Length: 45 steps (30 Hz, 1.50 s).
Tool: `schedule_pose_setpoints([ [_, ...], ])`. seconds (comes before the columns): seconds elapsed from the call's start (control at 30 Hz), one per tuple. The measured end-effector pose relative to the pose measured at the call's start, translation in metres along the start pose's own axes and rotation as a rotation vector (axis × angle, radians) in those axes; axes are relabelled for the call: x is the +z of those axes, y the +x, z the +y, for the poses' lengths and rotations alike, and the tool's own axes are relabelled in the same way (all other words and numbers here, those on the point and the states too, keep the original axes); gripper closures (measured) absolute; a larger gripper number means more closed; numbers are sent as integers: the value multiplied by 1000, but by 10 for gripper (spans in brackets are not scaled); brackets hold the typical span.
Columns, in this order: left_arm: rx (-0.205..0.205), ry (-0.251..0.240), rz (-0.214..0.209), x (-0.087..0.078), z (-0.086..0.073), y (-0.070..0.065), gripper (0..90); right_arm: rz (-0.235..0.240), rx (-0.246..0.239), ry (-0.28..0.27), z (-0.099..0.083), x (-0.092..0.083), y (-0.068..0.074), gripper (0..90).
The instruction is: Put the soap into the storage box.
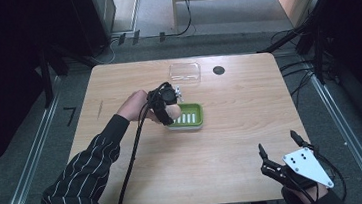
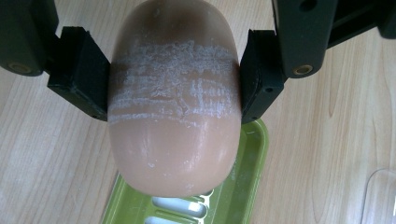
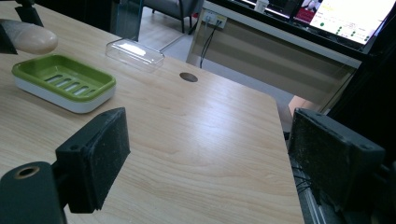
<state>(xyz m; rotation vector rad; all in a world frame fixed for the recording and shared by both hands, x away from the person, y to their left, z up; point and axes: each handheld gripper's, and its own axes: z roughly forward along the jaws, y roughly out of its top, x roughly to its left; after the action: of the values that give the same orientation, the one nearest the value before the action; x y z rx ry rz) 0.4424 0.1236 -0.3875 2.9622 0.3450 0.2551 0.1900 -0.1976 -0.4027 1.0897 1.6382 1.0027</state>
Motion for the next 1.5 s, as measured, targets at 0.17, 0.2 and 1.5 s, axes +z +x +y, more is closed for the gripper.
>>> schedule_pose_setpoints([
  [0.17,8,-3,3,-2,1,-2,336,-3,-5,-3,0,-3,1,134],
  [0.2,10,-4,4,-2,1,-2,336,-4,-6,-4,0,-3,1,134],
  [1.5,98,-31,-3,8,17,1,337,-26,-3,9,-1,-10,-1,134],
])
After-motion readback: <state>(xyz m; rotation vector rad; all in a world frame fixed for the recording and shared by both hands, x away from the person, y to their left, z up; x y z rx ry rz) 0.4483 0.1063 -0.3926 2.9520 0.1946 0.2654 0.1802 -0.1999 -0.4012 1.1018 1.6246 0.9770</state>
